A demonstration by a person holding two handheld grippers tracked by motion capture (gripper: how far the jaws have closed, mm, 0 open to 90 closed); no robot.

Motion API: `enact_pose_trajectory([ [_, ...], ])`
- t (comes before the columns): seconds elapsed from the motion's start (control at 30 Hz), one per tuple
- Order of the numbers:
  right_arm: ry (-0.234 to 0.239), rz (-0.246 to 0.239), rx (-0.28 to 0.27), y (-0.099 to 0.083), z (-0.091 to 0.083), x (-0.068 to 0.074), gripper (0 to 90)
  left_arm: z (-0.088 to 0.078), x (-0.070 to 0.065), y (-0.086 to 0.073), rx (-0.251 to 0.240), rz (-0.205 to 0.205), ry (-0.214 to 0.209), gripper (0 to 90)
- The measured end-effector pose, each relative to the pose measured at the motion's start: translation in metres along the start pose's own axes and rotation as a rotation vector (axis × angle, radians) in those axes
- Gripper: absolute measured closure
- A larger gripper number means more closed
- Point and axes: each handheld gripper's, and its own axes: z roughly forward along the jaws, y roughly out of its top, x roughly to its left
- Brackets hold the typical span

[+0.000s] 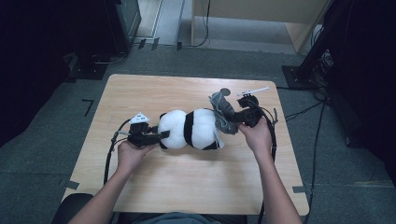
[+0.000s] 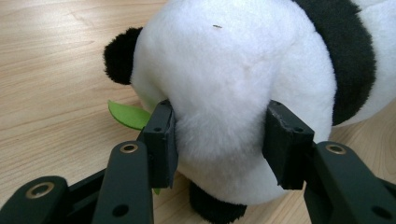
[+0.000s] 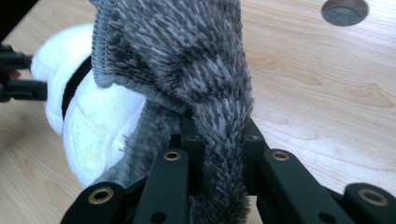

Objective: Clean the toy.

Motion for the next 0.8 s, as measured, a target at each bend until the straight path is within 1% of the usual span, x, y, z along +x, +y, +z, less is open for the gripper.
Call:
enact_pose_trajectory([
  [0.03, 0.006, 0.018, -0.011, -0.001, -0.002, -0.003, 79.3, 0.0, 0.0, 0.0, 0.0, 0.0, 0.0, 50.9],
  [0.1, 0.001, 0.033, -0.015, -0.005, -0.004, -0.007, 79.3, 0.0, 0.0, 0.0, -0.002, 0.0, 0.0, 50.9],
  [0.13, 0.007, 0.043, -0.015, -0.007, -0.004, -0.009, 79.3, 0.0, 0.0, 0.0, -0.003, 0.0, -0.001, 50.8],
  [0.2, 0.03, 0.044, -0.022, -0.013, -0.001, -0.009, 79.2, 0.0, 0.0, -0.001, -0.004, 0.0, -0.001, 50.8],
  [0.23, 0.047, 0.042, -0.025, -0.015, 0.001, -0.007, 79.2, 0.0, 0.0, -0.001, -0.004, 0.003, -0.001, 50.8],
  [0.33, 0.126, 0.045, -0.047, -0.02, 0.009, -0.003, 79.0, 0.0, 0.0, -0.001, -0.004, 0.0, -0.005, 50.9],
  [0.37, 0.137, 0.038, -0.052, -0.022, 0.011, -0.002, 78.8, 0.0, 0.0, -0.001, -0.003, 0.0, -0.005, 50.9],
  [0.43, 0.144, 0.023, -0.06, -0.023, 0.015, 0.003, 78.2, 0.0, 0.0, -0.001, -0.001, -0.002, -0.005, 50.9],
  [0.47, 0.143, 0.007, -0.068, -0.024, 0.016, 0.005, 77.2, 0.001, 0.0, -0.001, -0.002, -0.001, -0.003, 50.9],
  [0.57, 0.128, -0.07, -0.09, -0.028, 0.017, 0.013, 73.7, 0.001, 0.0, -0.001, 0.003, 0.006, -0.001, 51.1],
  [0.67, 0.099, -0.141, -0.111, -0.032, 0.018, 0.017, 73.2, 0.001, -0.001, -0.001, 0.0, 0.007, 0.004, 51.2],
  [0.7, 0.092, -0.145, -0.115, -0.033, 0.019, 0.017, 73.2, 0.001, -0.001, -0.001, -0.001, 0.007, 0.005, 51.3],
  [0.77, 0.104, -0.141, -0.127, -0.037, 0.021, 0.015, 75.6, 0.001, -0.002, -0.001, -0.003, 0.006, 0.005, 51.4],
  [0.8, 0.099, -0.145, -0.133, -0.039, 0.022, 0.014, 76.8, 0.001, -0.002, -0.001, -0.004, 0.006, 0.005, 51.4],
])
